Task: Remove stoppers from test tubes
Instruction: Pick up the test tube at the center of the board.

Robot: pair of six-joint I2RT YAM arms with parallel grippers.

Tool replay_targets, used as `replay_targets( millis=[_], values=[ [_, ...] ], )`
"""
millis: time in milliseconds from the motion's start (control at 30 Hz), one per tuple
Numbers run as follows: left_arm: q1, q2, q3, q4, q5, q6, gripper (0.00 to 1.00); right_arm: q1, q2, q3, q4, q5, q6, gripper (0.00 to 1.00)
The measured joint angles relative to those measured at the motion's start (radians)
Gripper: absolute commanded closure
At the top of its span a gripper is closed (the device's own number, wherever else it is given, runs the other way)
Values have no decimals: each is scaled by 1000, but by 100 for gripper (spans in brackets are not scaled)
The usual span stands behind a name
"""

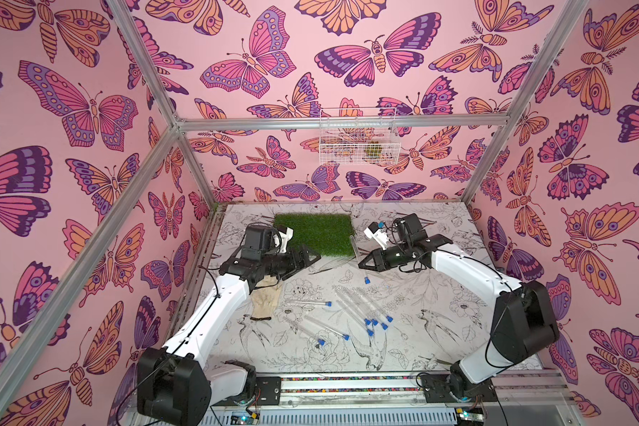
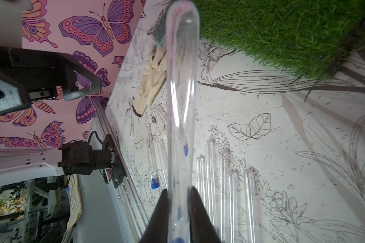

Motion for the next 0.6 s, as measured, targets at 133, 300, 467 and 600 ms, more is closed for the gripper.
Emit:
replay_targets(
  millis=[133,300,467,600],
  values=[
    [-32,-21,-17,27,27,-29,10,10,-34,-5,-16,-43,-4,81],
    [-105,-26,-18,43,23,-42,10,55,-85,-21,-22,-79,-3,81],
    [-164,-23,-17,58,1,-52,11,111,-87,-21,-41,-96,-3,80],
    [-202,2,-13,79,-19,-60,15,151,-87,-21,-42,-97,1,80]
  ],
)
